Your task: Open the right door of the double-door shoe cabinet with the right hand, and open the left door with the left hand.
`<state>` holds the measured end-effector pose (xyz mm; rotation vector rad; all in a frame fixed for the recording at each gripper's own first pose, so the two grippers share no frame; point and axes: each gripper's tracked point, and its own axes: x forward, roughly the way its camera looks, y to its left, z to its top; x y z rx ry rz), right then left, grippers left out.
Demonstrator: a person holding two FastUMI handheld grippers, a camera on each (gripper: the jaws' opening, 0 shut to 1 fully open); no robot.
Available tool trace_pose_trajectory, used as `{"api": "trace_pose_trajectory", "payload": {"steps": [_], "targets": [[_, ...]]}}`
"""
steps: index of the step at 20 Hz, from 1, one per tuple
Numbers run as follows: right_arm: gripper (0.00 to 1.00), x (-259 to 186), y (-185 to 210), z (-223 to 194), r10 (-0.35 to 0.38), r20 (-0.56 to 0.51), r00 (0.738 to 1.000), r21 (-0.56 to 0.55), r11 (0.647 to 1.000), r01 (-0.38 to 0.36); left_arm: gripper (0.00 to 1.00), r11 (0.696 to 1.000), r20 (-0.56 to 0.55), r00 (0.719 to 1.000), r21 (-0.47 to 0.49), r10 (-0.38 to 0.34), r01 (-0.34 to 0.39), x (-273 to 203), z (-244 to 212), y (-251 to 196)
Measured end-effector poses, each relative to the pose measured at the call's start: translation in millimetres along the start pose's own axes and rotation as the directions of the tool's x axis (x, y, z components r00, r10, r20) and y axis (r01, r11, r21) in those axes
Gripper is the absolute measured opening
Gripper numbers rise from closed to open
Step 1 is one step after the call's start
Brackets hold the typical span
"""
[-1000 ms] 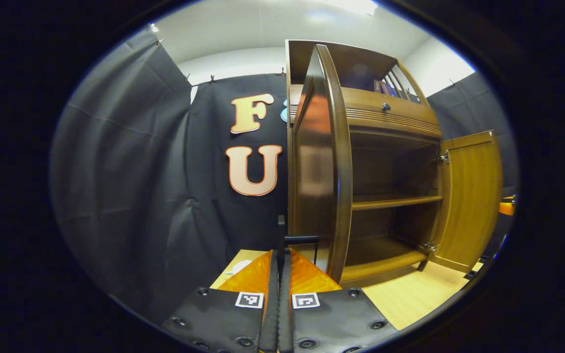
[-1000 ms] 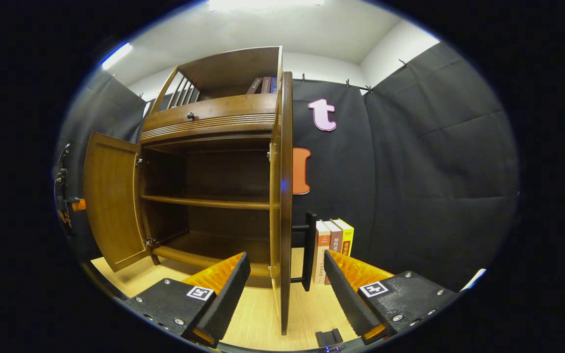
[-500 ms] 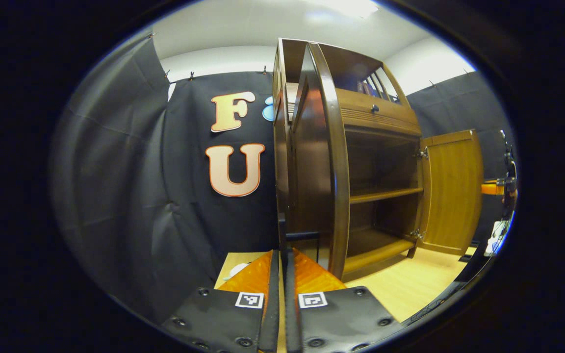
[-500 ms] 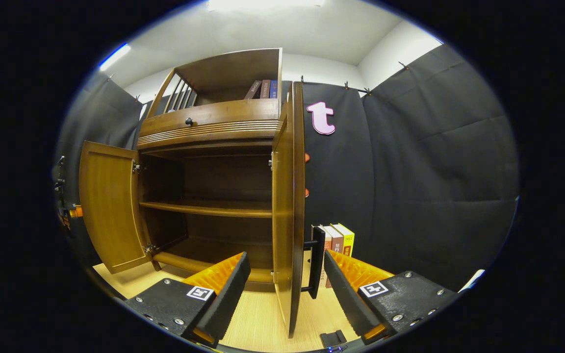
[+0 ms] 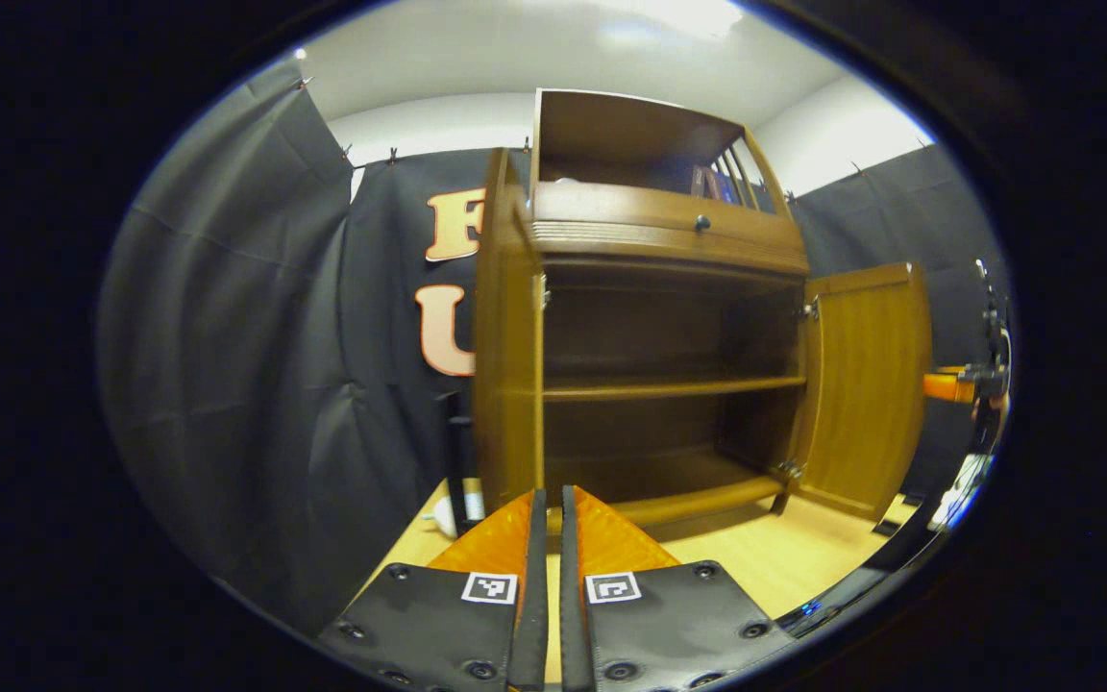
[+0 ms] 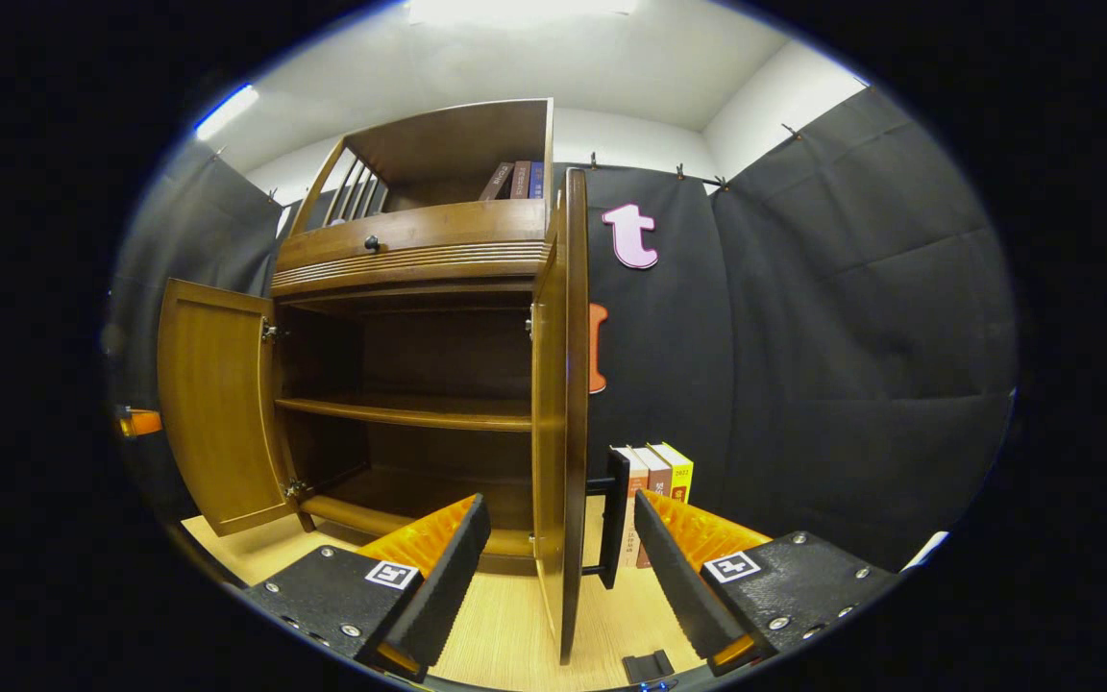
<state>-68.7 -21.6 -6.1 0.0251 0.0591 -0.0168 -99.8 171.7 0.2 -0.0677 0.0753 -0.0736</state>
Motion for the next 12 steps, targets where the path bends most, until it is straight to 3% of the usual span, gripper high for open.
{"api": "trace_pose_trajectory", "payload": {"steps": [5,6,8,9,10,12], "targets": [[0.93,-1,-10,-6,0.009,0.007,1.0,-0.014,1.0,-0.009,0.16,0.996,0.11,0.993,-0.079,0.044,-0.035,29,20,-81],[0.93,-4,-12,-8,0.012,0.01,1.0,-0.008,1.0,-0.012,0.13,0.997,0.106,0.994,-0.074,0.037,-0.029,36,15,-96],[0.93,-6,-17,-11,0.018,0.011,1.0,0.008,1.0,-0.018,0.22,0.999,0.086,0.996,-0.045,0.016,-0.012,47,6,-123],[0.93,-8,-20,-13,0.019,0.01,1.0,0.016,1.0,-0.019,0.22,1.0,0.078,0.997,-0.028,0.014,-0.011,50,5,-134],[0.93,-10,-25,-15,0.019,0.01,1.0,0.021,1.0,-0.019,0.35,1.0,0.065,0.998,-0.019,0.003,-0.002,54,1,-147],[0.93,-14,-34,-18,0.016,0.018,1.0,0.025,1.0,-0.016,0.49,1.0,0.036,0.999,0.004,-0.001,0.001,62,-9,-162]]}}
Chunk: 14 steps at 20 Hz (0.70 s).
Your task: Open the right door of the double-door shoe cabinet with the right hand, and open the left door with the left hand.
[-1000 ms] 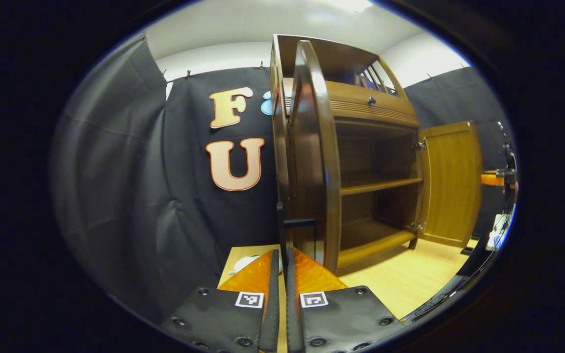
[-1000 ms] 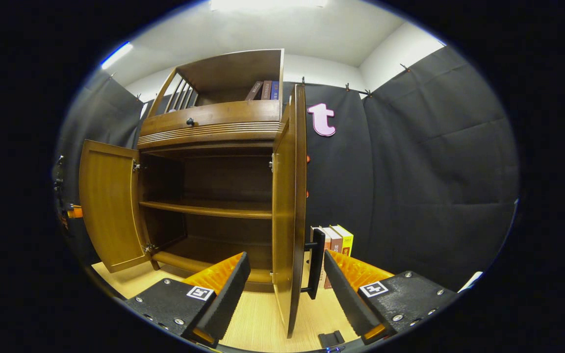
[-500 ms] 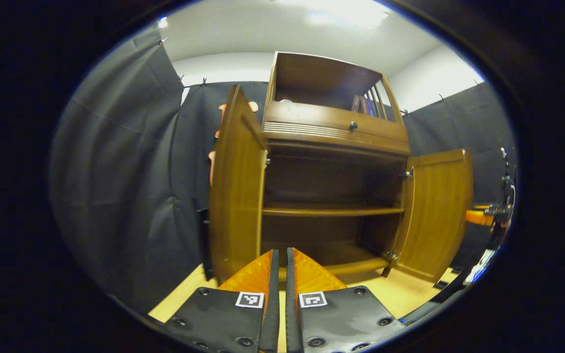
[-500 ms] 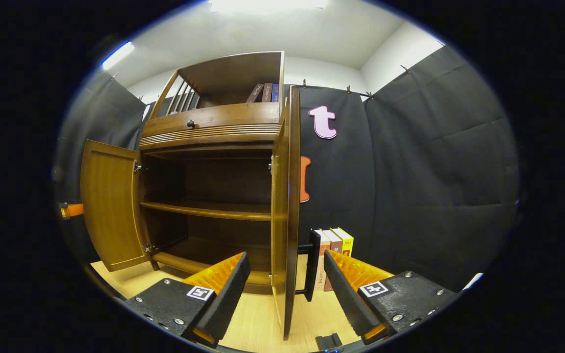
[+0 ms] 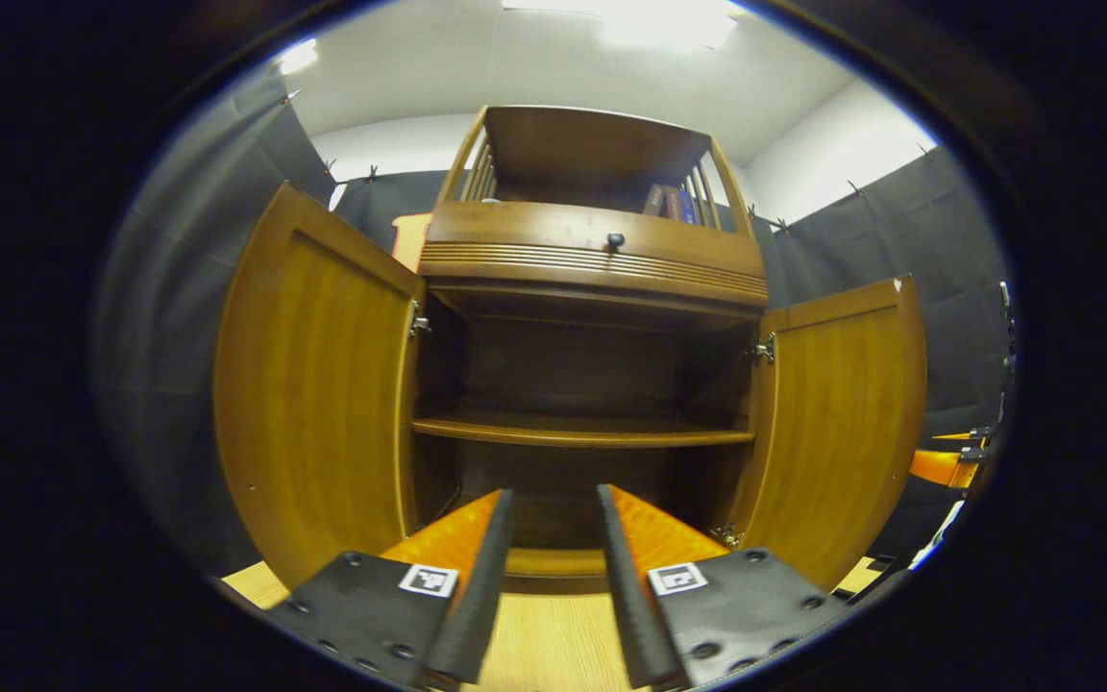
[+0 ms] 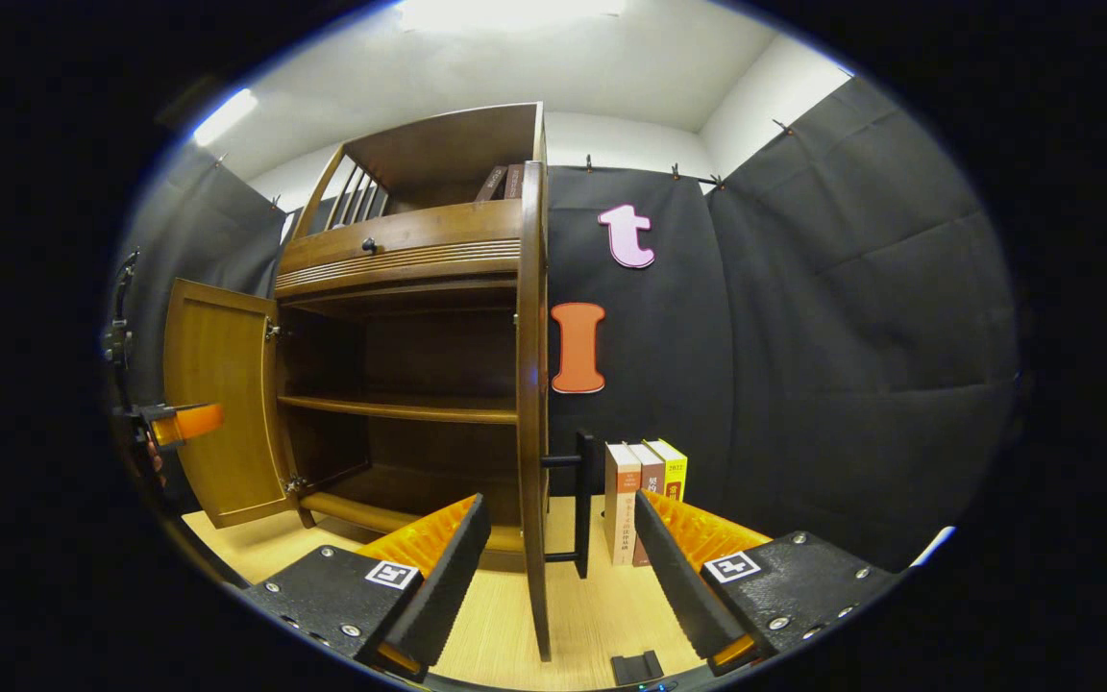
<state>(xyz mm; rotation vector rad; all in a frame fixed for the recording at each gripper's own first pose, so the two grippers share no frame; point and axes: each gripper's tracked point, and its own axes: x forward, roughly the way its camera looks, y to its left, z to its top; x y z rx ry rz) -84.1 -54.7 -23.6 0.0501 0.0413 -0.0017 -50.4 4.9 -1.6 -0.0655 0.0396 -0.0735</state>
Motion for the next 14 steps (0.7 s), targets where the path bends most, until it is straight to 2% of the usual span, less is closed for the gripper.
{"api": "trace_pose_trajectory", "payload": {"steps": [2,4,6,9,14], "targets": [[0.93,0,-10,-4,-0.006,0.001,1.0,0.016,1.0,0.006,0.63,1.0,-0.02,1.0,0.001,0.016,-0.016,8,-9,-7],[0.93,1,-18,-12,-0.008,-0.007,1.0,0.043,0.999,0.008,0.77,0.998,-0.039,0.998,-0.037,0.055,-0.057,11,-15,-7],[0.93,5,-22,-11,-0.006,-0.001,1.0,0.06,0.998,0.006,0.99,0.989,-0.052,0.991,-0.074,0.124,-0.128,13,-21,1],[0.93,8,-28,-18,-0.002,-0.007,1.0,0.065,0.998,0.003,0.94,0.98,-0.057,0.983,-0.086,0.172,-0.177,14,-31,9],[0.93,11,-29,-23,0.014,-0.013,1.0,0.074,0.997,-0.013,0.94,0.977,-0.057,0.976,-0.022,0.212,-0.214,8,-36,16]]}}
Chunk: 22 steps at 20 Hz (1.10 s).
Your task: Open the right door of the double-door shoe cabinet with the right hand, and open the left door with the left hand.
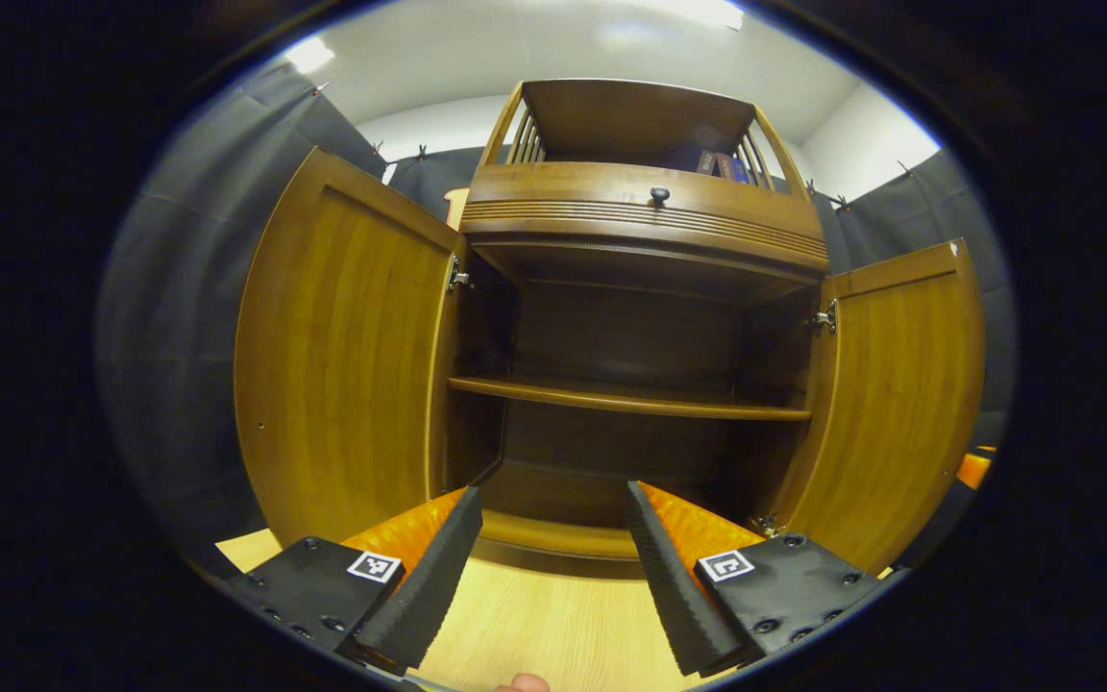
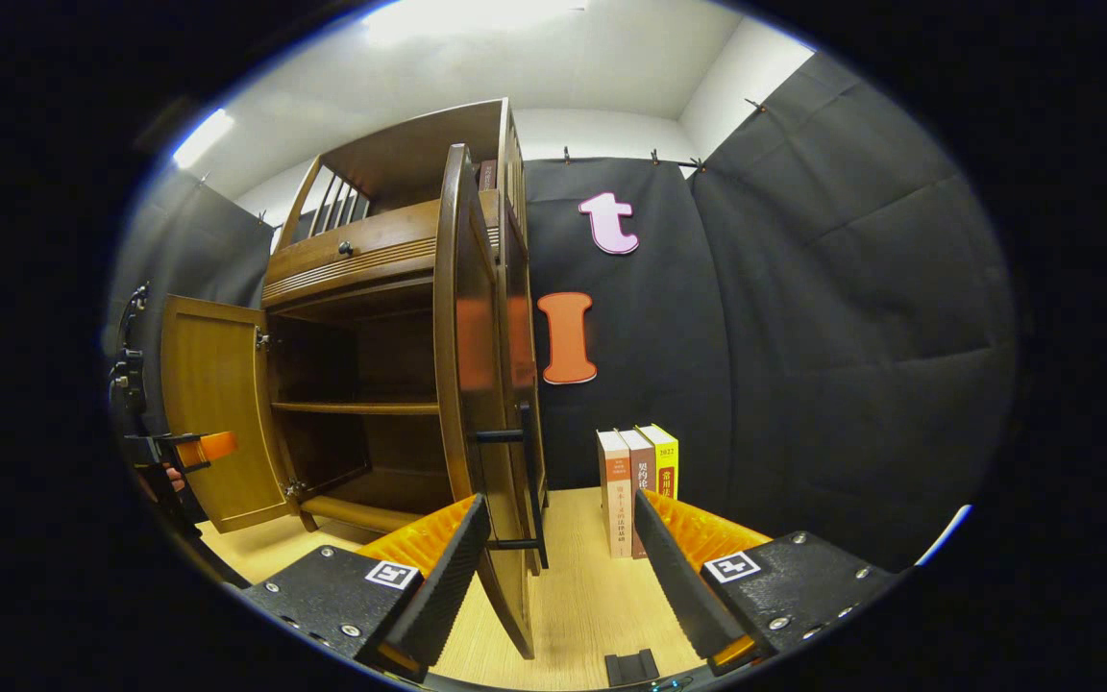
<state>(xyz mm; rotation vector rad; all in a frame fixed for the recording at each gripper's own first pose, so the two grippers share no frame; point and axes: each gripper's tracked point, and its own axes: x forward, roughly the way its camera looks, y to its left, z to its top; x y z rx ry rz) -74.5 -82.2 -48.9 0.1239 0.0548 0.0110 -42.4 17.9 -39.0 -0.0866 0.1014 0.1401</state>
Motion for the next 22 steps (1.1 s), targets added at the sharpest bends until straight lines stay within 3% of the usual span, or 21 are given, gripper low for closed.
{"api": "trace_pose_trajectory", "payload": {"steps": [6,22], "targets": [[0.92,1,-1,3,0.008,0.012,1.0,0.008,1.0,-0.008,0.97,0.999,0.028,1.0,0.034,0.011,-0.012,-1,6,-1],[0.92,0,2,4,-0.011,0.028,1.0,0.008,1.0,0.01,0.94,0.996,0.047,0.999,0.082,-0.027,0.023,-2,10,-8]]}}
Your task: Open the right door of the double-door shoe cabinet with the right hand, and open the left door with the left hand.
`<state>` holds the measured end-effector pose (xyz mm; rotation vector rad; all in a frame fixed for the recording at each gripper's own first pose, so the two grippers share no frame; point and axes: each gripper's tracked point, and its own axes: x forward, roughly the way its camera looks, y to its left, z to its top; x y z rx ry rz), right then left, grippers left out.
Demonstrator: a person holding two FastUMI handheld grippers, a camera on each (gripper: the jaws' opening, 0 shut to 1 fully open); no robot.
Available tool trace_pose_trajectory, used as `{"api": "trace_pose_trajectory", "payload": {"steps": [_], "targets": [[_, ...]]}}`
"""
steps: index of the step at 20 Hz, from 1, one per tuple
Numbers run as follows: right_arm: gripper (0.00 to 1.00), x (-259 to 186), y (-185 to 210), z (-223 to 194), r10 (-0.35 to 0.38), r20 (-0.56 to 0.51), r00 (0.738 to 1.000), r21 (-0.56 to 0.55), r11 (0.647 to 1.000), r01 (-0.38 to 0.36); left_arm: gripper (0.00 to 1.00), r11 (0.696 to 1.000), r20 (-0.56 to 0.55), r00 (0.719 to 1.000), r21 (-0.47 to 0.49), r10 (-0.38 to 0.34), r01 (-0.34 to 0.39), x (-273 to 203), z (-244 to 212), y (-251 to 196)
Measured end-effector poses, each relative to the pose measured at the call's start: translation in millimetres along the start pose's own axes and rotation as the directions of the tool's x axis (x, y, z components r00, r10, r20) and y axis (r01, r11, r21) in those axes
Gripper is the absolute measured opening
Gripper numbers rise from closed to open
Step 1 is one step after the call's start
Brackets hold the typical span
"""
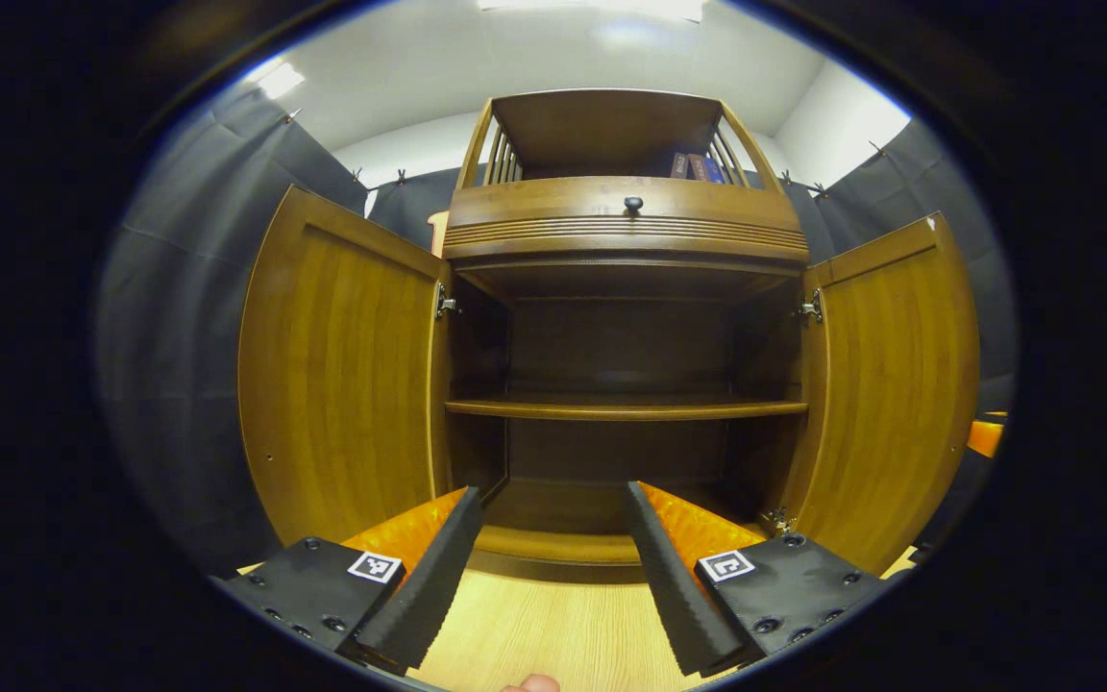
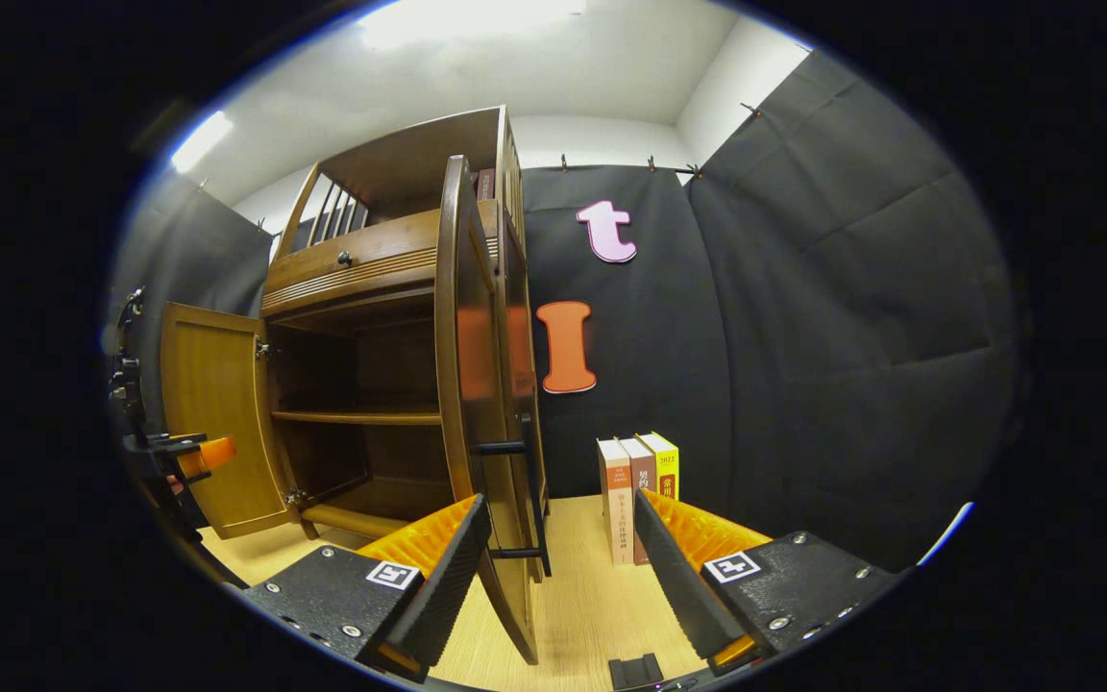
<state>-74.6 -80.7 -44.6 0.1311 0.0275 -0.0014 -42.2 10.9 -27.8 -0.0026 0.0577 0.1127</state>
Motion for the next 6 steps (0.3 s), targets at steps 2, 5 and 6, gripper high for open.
{"api": "trace_pose_trajectory", "payload": {"steps": [2,5,6], "targets": [[0.92,0.9,0.0,-0.3,0.0,-0.004,1.0,0.002,1.0,0.0,0.94,1.0,-0.001,1.0,0.005,-0.002,0.002,-0.6,-0.6,-0.2],[0.92,-0.3,-0.2,-0.8,-0.001,-0.004,1.0,0.001,1.0,0.001,0.94,1.0,0.0,1.0,0.003,-0.004,0.004,-0.8,-0.1,-1.0],[0.92,0.6,0.0,-1.0,-0.001,-0.003,1.0,0.0,1.0,0.001,0.94,1.0,0.001,1.0,0.003,-0.005,0.005,-1.1,-0.2,-0.9]]}}
